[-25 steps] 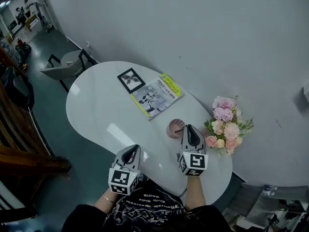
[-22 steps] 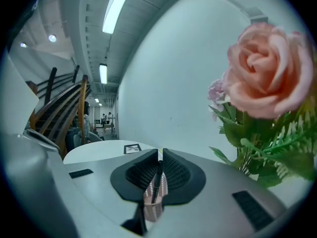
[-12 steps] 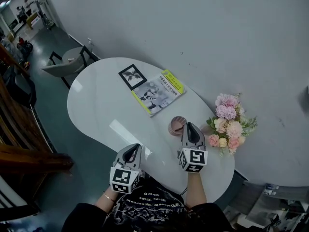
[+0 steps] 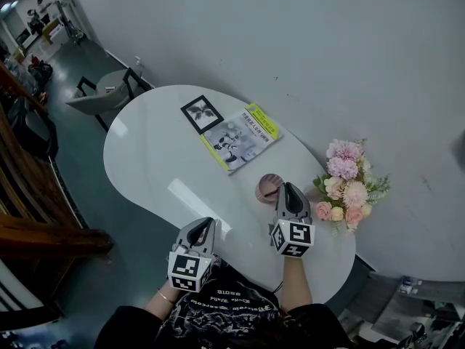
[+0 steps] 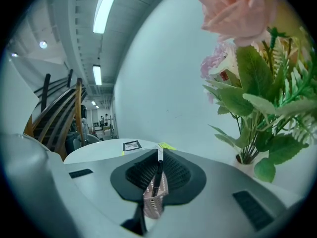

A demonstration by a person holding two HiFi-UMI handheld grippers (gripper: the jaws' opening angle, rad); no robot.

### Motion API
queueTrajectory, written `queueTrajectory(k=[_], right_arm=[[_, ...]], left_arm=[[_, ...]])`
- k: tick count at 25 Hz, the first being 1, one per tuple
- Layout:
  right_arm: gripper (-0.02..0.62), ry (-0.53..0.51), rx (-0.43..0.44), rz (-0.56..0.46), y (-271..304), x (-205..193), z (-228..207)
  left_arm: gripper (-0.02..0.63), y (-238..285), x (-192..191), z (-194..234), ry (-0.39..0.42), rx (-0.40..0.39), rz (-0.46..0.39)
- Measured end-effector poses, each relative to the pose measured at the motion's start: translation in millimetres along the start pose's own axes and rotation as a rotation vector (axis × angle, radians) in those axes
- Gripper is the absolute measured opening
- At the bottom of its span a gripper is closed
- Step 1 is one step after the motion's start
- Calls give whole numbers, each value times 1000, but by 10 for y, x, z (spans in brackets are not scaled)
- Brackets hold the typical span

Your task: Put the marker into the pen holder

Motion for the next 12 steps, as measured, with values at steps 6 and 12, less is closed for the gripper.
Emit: queueTrajectory(k=[6,12], right_arm=[[57,41,-39,20,-24,-48,-81],[58,95,-50,35,-47,-109,-147]], left_arm=[[26,-2,-7,-5,4,7,2],[26,-25,-33,9,1,18,-3]])
Point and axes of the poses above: the fingertips, and each gripper's own axes: y forward along the fingers, z to its left, x out of its top, the point moved 9 cm from there along -y, backward along the fingers, and after that the axes turned 15 degrees about -y, right-handed, at the moved point
